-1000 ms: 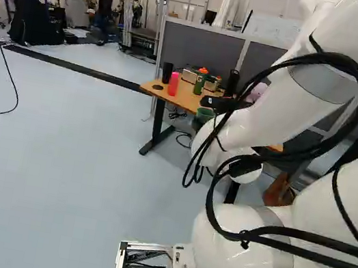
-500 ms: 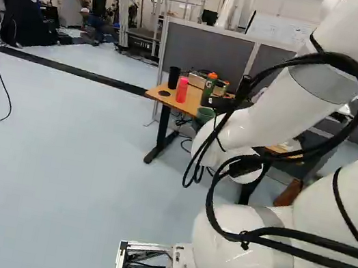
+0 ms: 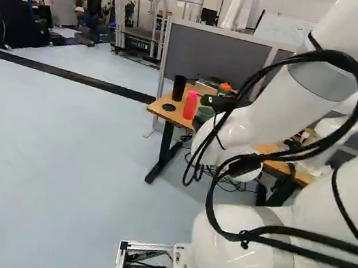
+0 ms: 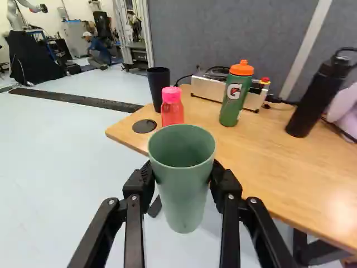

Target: Place the green cup on the table

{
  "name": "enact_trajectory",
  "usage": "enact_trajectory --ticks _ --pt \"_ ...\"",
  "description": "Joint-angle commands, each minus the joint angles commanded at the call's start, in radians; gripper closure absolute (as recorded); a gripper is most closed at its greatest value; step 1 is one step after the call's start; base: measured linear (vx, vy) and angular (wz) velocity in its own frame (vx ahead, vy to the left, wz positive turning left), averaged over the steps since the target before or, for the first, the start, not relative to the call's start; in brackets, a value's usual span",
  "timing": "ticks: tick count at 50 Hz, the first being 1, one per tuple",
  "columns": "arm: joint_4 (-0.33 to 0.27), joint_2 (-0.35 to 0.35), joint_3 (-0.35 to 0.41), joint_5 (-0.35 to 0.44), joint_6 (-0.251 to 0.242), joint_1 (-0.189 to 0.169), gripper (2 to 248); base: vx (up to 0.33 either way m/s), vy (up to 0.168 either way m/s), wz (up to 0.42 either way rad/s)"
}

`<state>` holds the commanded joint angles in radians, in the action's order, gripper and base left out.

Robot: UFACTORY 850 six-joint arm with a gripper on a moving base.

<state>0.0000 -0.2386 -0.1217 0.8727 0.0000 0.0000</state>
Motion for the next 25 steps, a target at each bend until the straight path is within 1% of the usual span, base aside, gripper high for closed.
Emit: enact_trajectory --ticks 5,7,16,25 --pt "0.0 0.019 -0.016 0.0 0.0 0.0 129 0.191 0.009 0.224" --pt "0.0 0.026 -0.023 0.0 0.0 0.0 129 0.085 -0.01 0.002" --pt "0.017 0.074 -0.066 0.0 0.0 0.0 129 0.017 0.004 -0.013" --pt "0.061 0.126 -0.114 0.012 0.0 0.0 129 0.0 0.0 0.0"
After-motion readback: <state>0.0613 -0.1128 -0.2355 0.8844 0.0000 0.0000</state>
